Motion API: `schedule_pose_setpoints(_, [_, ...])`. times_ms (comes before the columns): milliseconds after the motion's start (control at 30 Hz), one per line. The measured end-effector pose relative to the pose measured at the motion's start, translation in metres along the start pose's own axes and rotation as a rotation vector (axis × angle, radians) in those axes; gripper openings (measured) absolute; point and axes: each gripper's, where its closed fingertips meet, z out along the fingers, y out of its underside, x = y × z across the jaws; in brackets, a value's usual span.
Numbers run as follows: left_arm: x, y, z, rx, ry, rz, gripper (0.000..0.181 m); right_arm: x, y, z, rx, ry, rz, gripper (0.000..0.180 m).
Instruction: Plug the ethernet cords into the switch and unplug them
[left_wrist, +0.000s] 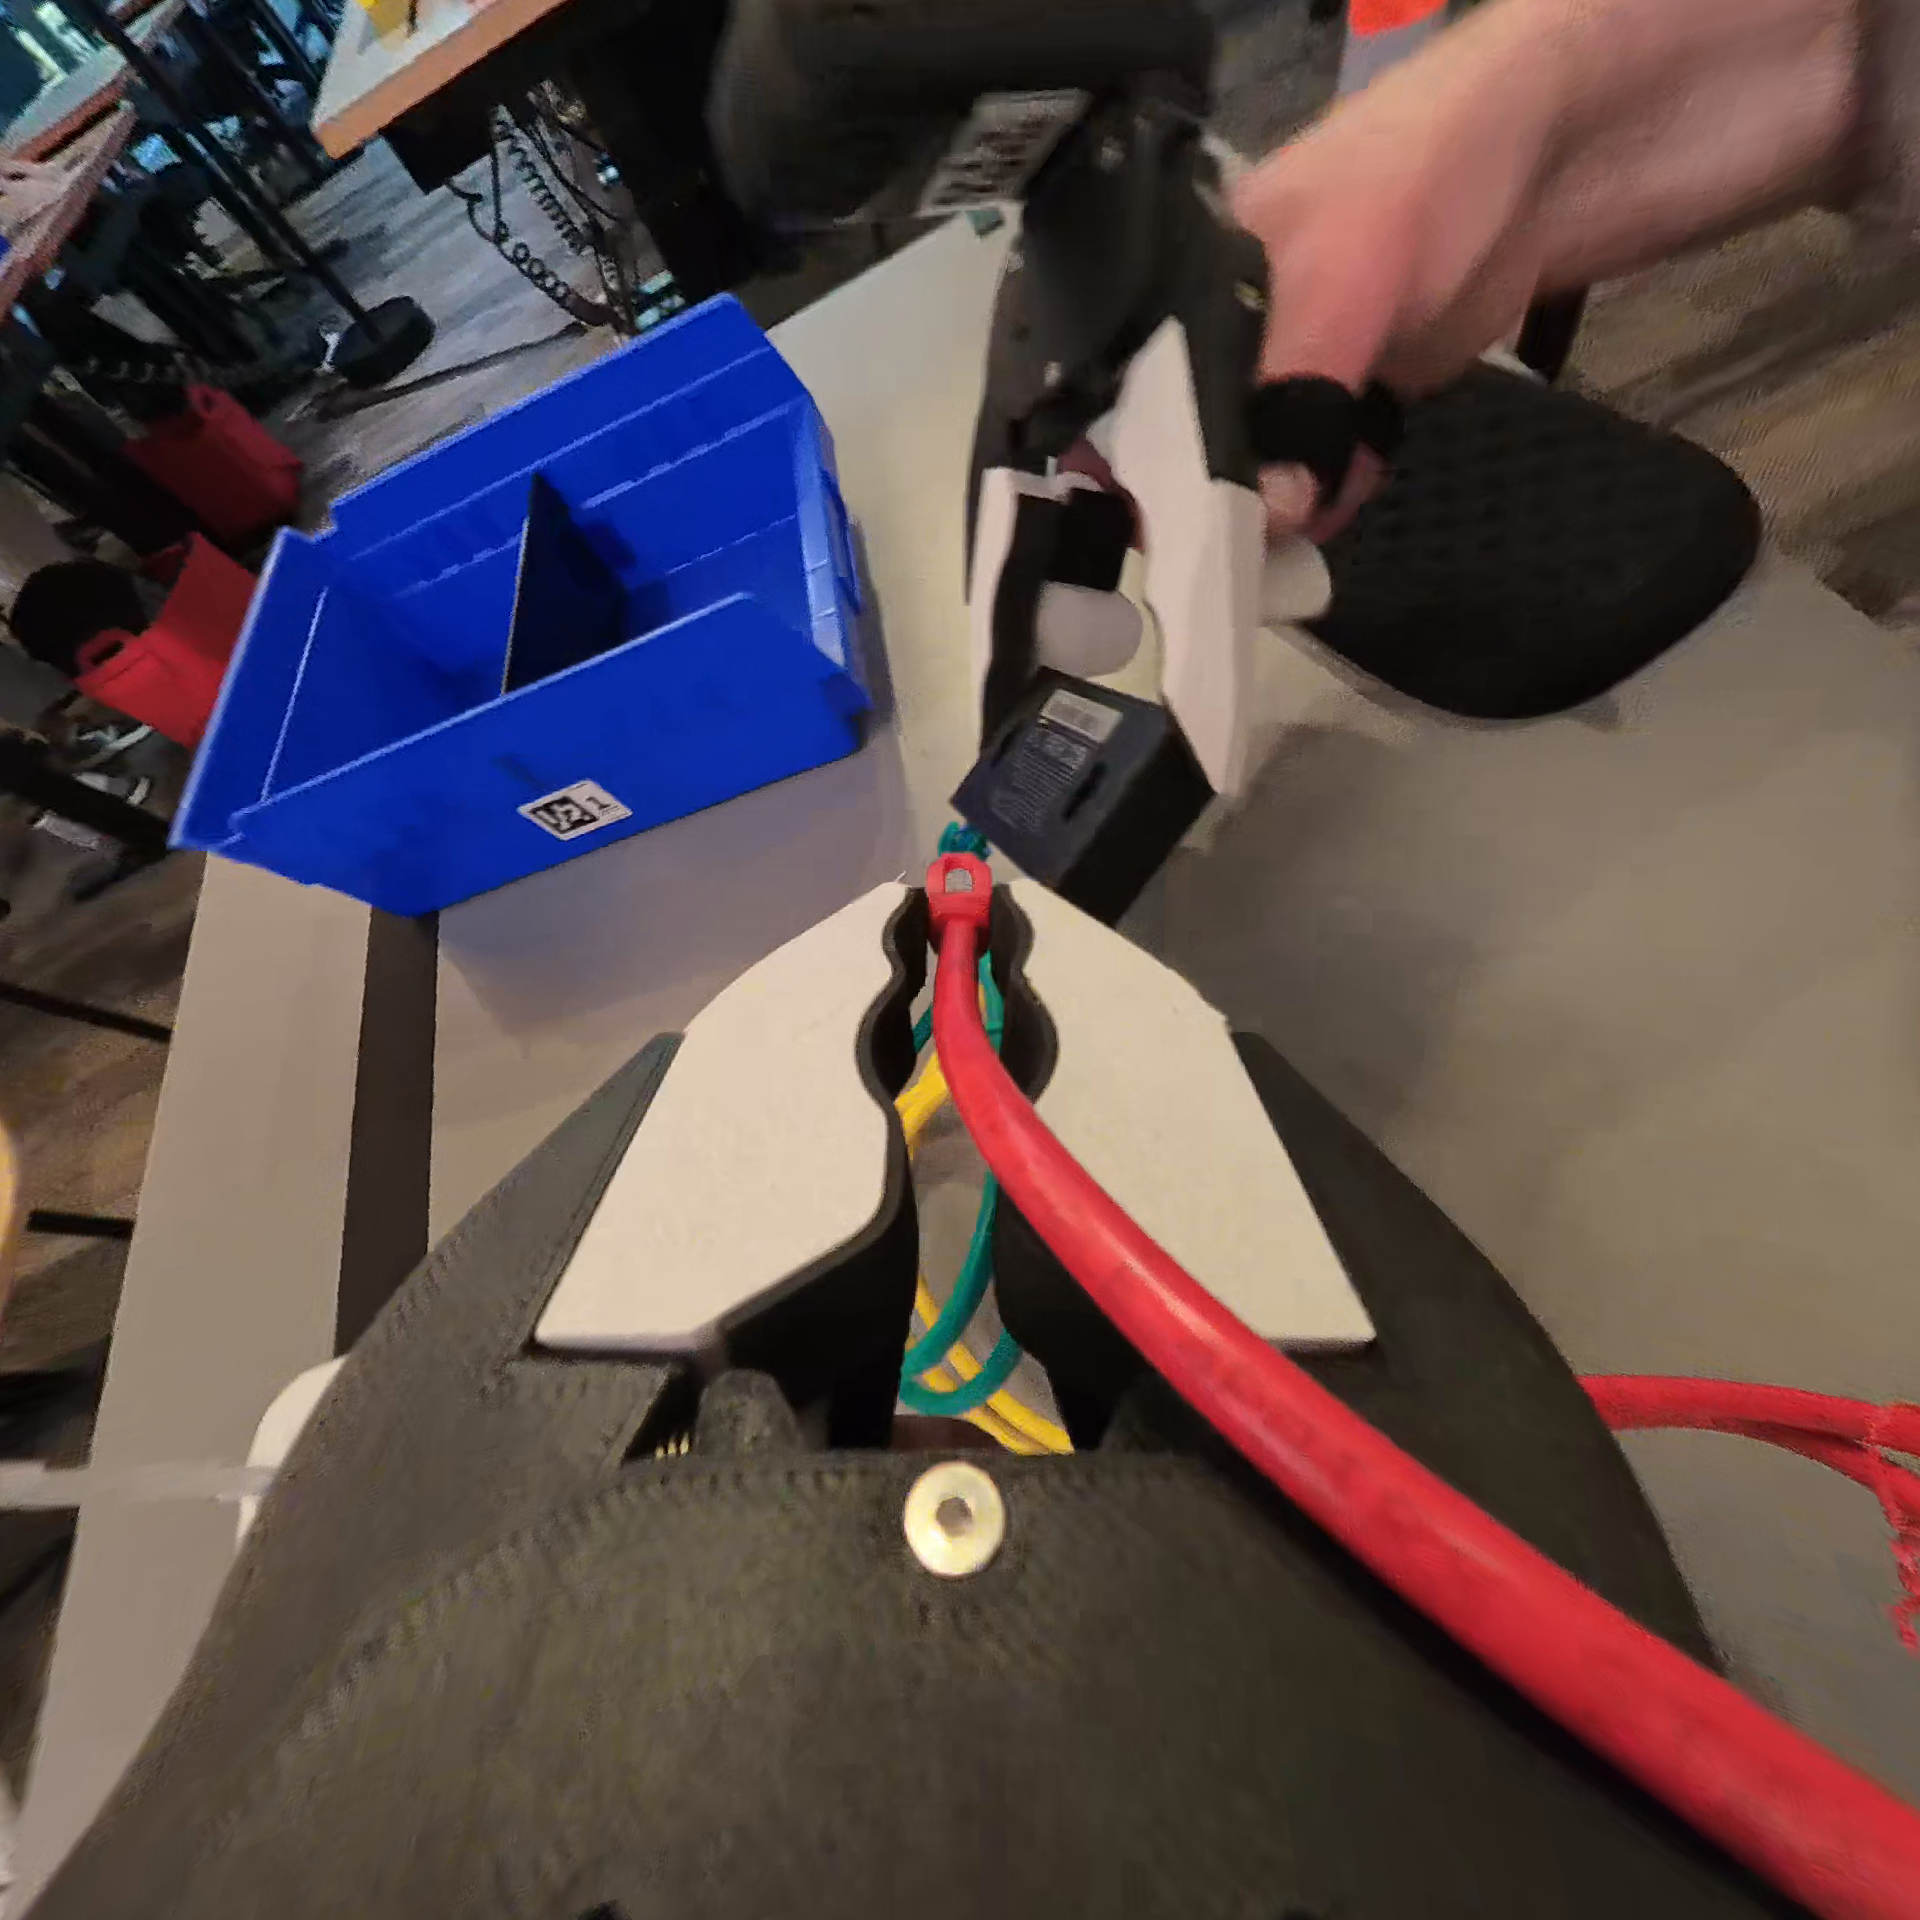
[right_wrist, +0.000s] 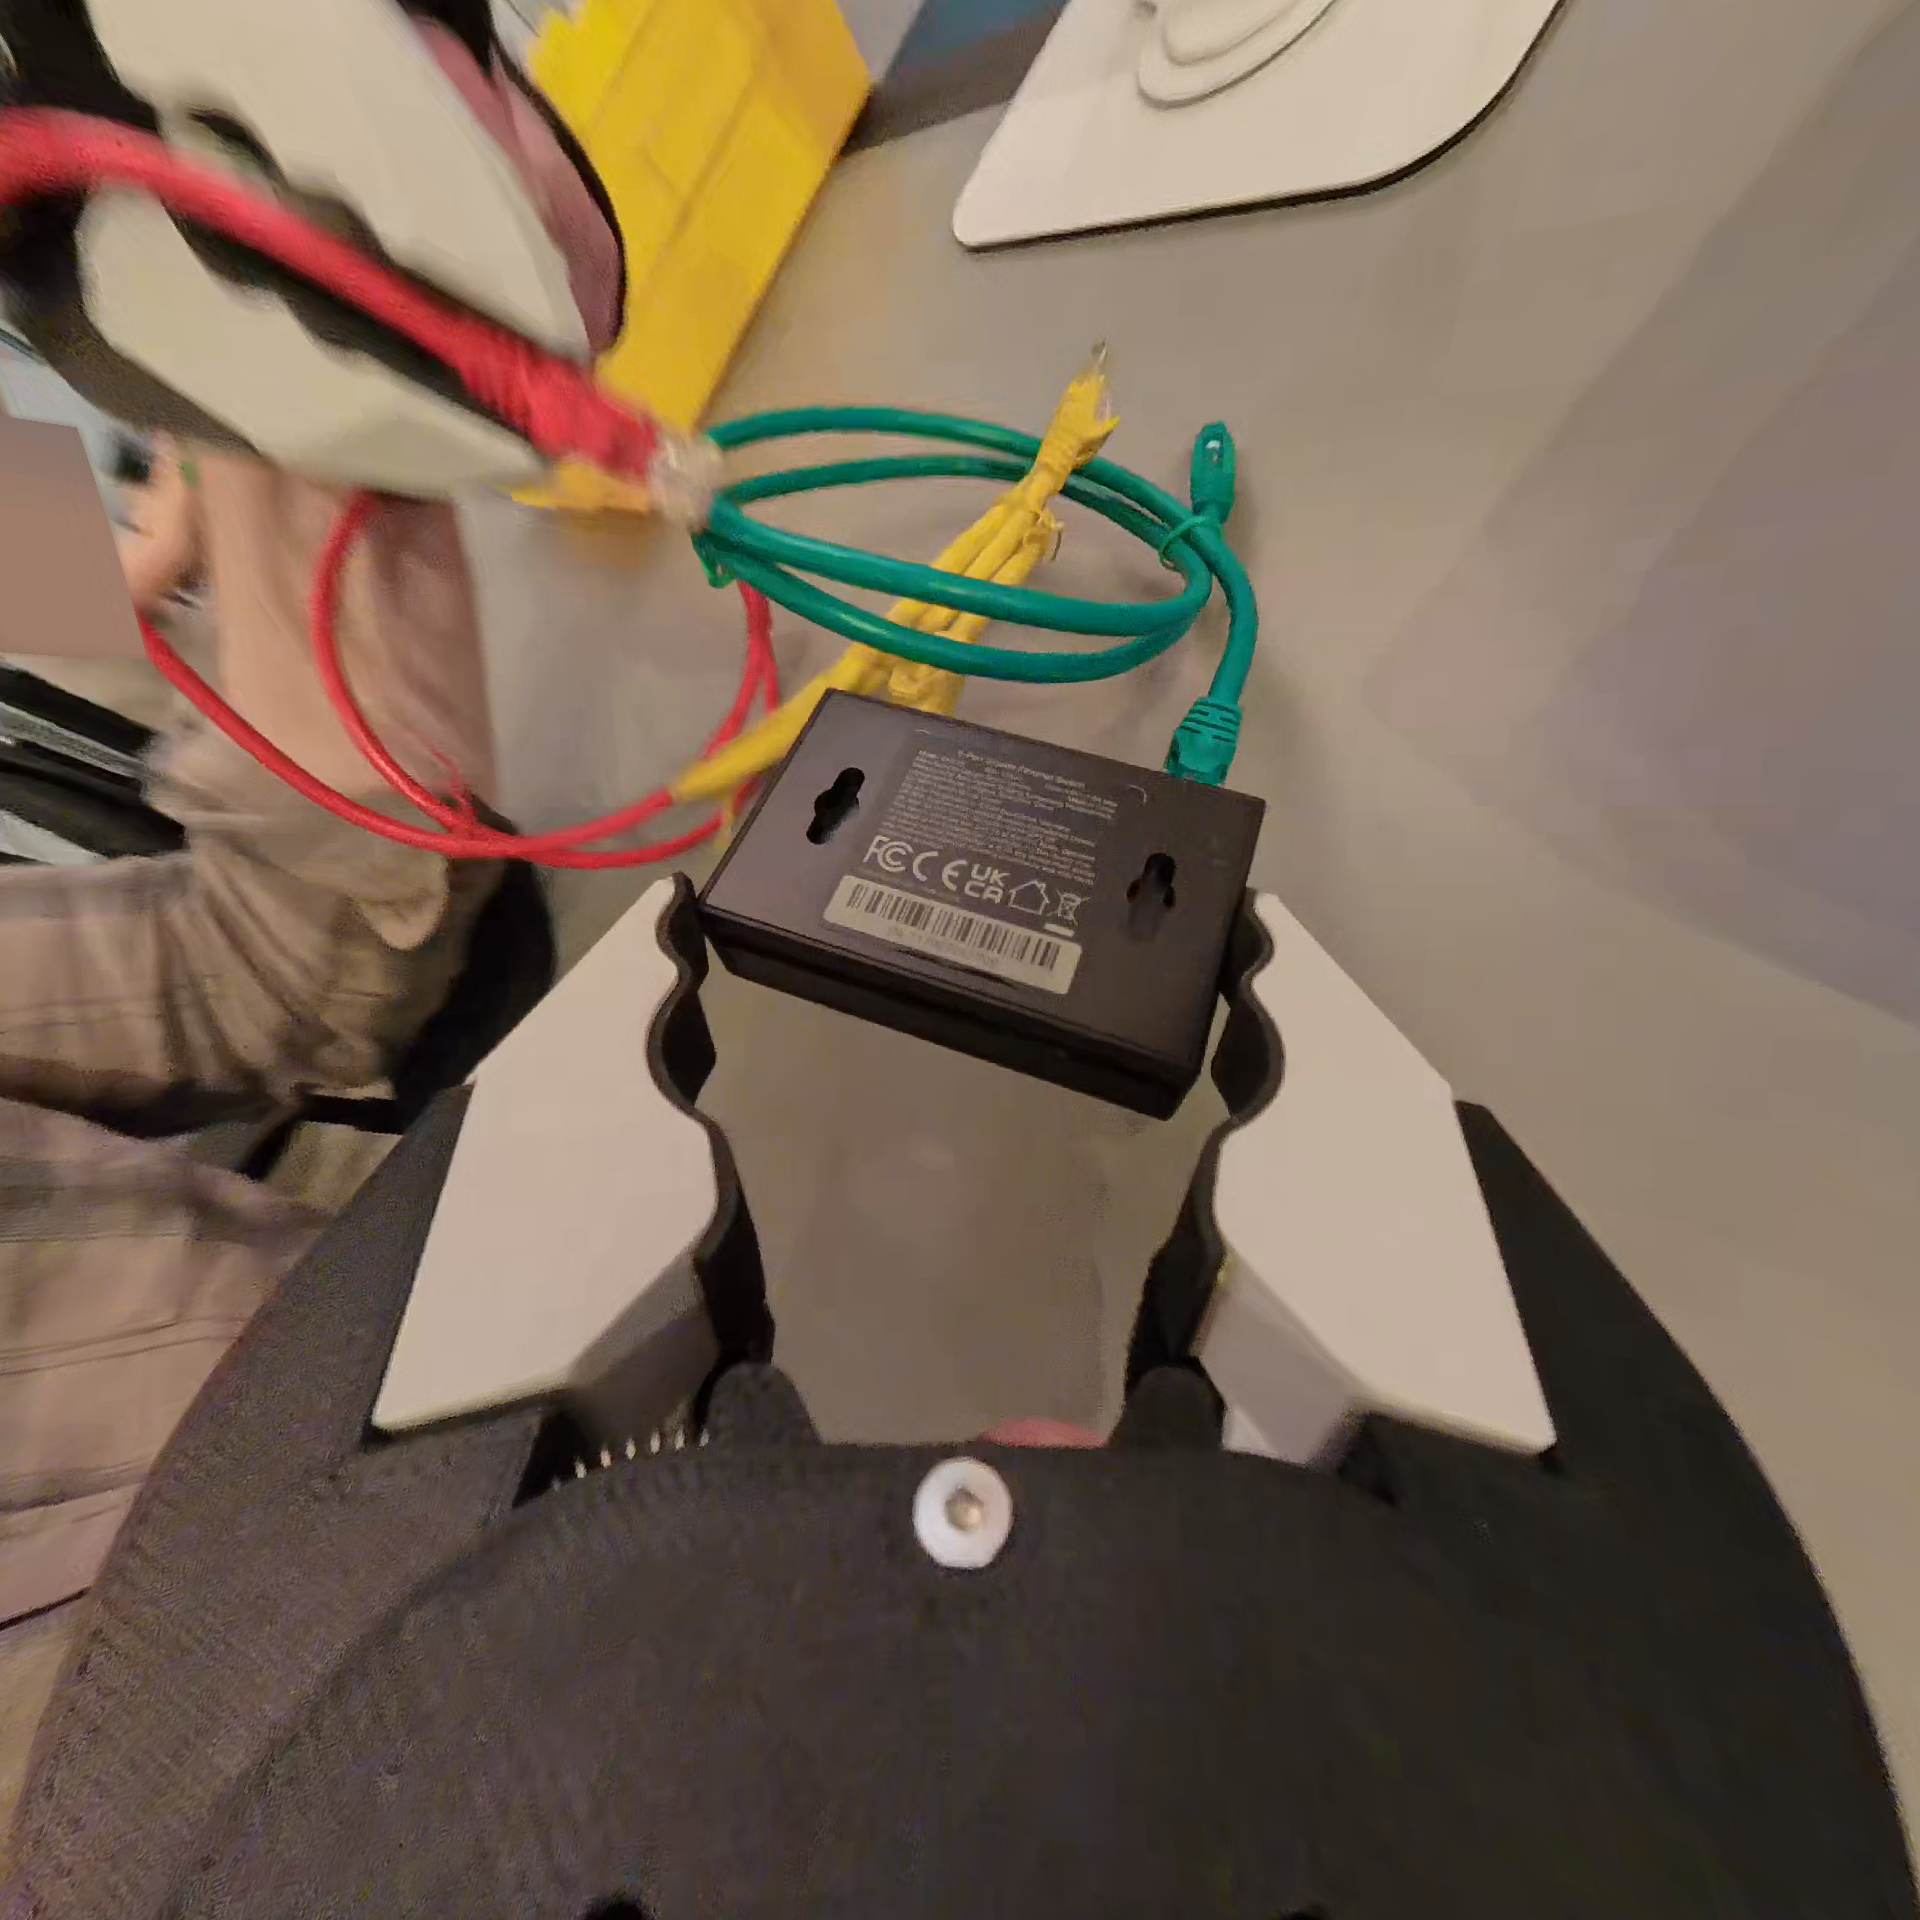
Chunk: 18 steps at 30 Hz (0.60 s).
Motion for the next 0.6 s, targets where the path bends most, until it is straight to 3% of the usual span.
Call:
schedule_pose_setpoints(33, [0.003, -0.001, 0.007, -0.018, 0.003, 0.022, 0.012, 0.002, -0.003, -0.003, 0.008, -0.038, 0.034, 0.098])
schedule_pose_setpoints(167, [0.008, 0.011, 0.028, -0.112, -0.002, 0.058, 0.012, 0.003, 0.005, -0.005, -0.034, -0.188, 0.132, 0.098])
schedule_pose_setpoints(300, [0.028, 0.001, 0.029, -0.077, 0.107, 0.059, 0.012, 0.005, 0.014, 0.000, -0.025, -0.265, 0.235, 0.098])
schedule_pose_setpoints(600, [0.056, 0.018, 0.050, -0.266, 0.181, 0.164, 0.012, 0.011, 0.007, 0.001, 0.030, -0.332, 0.345, 0.098])
